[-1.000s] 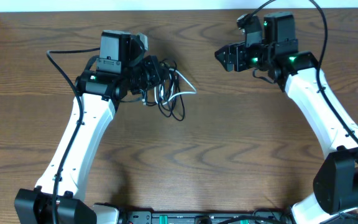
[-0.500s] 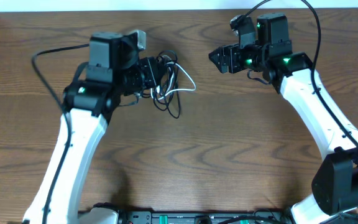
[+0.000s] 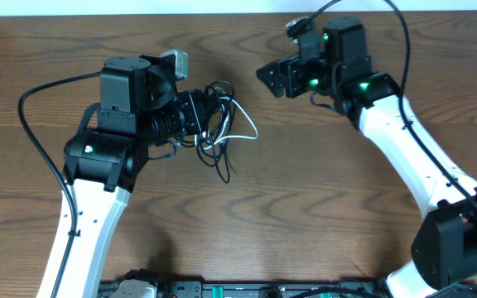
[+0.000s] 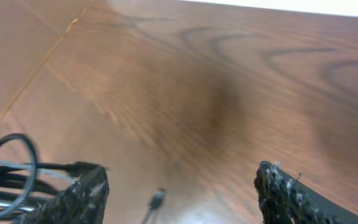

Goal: Untangle cables

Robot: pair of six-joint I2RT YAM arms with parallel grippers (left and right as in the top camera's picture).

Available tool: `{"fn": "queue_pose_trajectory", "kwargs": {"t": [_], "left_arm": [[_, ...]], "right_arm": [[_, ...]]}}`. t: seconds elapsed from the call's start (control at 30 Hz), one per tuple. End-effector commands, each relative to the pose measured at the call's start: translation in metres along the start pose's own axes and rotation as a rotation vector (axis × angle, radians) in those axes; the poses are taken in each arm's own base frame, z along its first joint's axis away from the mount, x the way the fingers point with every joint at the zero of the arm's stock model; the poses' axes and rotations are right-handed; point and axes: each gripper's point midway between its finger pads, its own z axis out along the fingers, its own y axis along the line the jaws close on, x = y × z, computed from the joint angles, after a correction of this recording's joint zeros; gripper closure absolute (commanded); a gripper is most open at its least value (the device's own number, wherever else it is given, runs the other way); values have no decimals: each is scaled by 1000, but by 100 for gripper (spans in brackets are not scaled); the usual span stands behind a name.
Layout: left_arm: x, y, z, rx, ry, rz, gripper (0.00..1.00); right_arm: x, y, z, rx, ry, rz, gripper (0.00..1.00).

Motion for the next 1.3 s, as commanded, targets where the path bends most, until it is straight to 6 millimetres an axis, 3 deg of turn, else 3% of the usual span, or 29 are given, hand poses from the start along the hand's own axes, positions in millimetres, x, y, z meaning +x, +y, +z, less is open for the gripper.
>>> {"fn": "queue_pose_trajectory", "kwargs": {"t": [0.0,0.13,0.23,0.4,0.57,0.67,0.93,1.27], "left_arm": [[-3,-15,-5,62,-8,41,92],[-8,-17,-6,75,-27,51,93],[-15,-8,-8,46,-51,-2,92],[-29,15,-14,2,-91,-120,92],[-31,18,-9,10,-82,-151,92],[-34,14,-8,38,-88,-154,92],[-39,9,-8,63,-101,-166,93],[-39,9,-8,63,-101,-164,93]], "right_arm": [[2,27,8,-68,15,-6,28],[8,45,13,-116,34,-30,27],[9,51,10,-169,44,-32,28],[1,54,-3,-279,29,-36,27],[0,68,-15,-416,29,-70,21],[11,69,-6,-413,65,-64,22],[65,63,43,-423,238,73,26],[65,38,58,-272,230,159,54]]}}
